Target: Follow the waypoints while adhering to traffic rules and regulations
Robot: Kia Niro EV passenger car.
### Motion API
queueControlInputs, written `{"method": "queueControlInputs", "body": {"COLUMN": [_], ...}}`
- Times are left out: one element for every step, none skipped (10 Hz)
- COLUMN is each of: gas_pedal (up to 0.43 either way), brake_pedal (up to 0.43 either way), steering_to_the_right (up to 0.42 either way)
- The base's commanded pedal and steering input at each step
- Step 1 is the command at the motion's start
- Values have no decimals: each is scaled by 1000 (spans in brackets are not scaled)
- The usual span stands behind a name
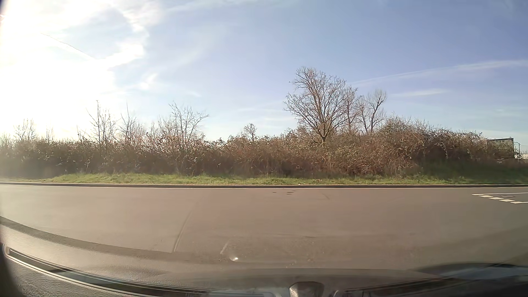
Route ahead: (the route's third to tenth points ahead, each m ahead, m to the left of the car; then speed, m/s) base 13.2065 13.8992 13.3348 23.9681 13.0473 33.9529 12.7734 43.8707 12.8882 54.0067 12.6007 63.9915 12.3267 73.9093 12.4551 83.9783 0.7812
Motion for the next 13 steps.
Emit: {"method": "queueControlInputs", "body": {"gas_pedal": [0,0,0,0,0,0,79,157,169,169,169,209,240], "brake_pedal": [122,0,0,0,0,0,0,0,0,0,0,0,0], "steering_to_the_right": [-10,-11,-15,-20,-22,-22,-22,-24,-29,-31,-32,-39,-51]}}
